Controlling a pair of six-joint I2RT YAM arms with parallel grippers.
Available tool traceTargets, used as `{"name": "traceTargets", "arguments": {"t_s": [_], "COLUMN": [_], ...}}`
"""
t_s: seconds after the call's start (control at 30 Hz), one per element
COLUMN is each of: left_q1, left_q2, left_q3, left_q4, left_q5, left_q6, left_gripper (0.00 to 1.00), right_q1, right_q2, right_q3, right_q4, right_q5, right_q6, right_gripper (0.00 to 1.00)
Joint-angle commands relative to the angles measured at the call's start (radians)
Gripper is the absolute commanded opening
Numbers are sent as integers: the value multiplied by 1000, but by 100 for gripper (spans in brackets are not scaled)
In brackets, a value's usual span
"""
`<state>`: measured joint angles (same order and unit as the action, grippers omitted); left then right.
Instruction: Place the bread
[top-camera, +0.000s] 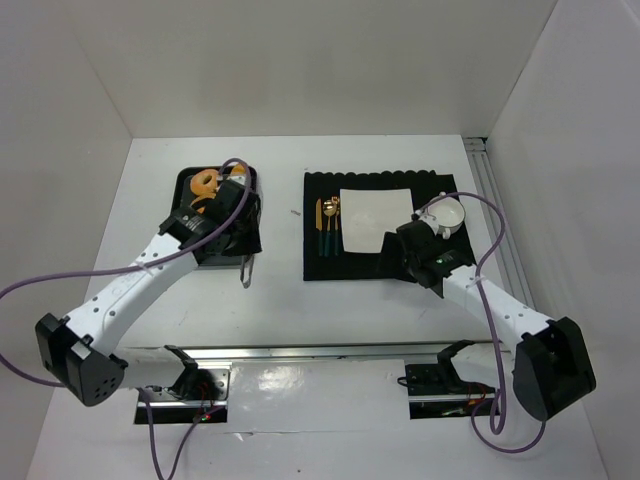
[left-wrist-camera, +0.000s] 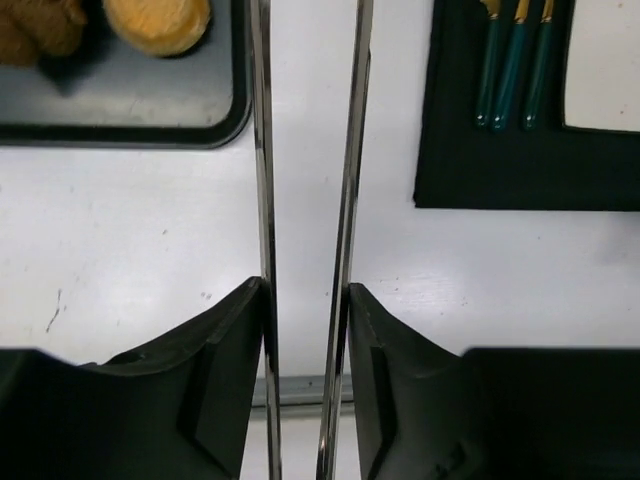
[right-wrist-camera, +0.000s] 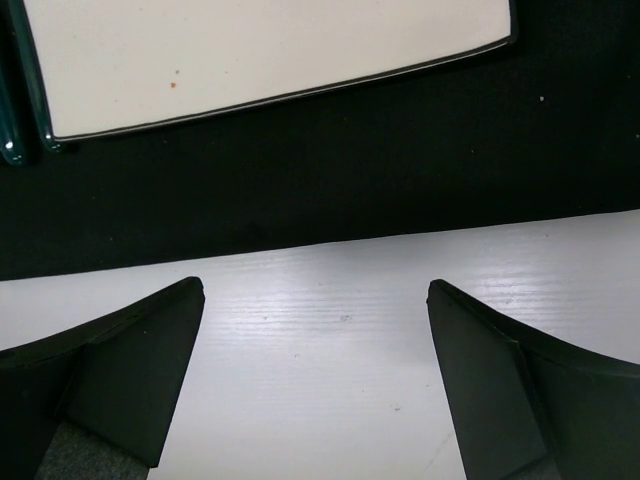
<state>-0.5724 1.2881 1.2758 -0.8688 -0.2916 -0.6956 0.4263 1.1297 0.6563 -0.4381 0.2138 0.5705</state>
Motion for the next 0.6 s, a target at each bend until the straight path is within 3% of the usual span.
{"name": "traceTargets", "arguments": {"t_s": [0.0, 0.13, 0.57], "left_q1": [-15, -15, 20], "left_q2": [-90, -108, -36], "left_q3": [-18, -27, -24], "left_q4": [-90, -128, -176], "left_q5": [-61, -93, -273], "left_q6": [-90, -114, -174], "left_gripper": [50, 58, 59], "right_q1": [-8, -8, 2], "right_q2": [18, 38, 79], "right_q3": [39, 49, 80], "right_q4": [38, 47, 56], "right_q5": [-5, -14, -24], "right_q6": [-23, -33, -34], "right_gripper": [100, 100, 100]}}
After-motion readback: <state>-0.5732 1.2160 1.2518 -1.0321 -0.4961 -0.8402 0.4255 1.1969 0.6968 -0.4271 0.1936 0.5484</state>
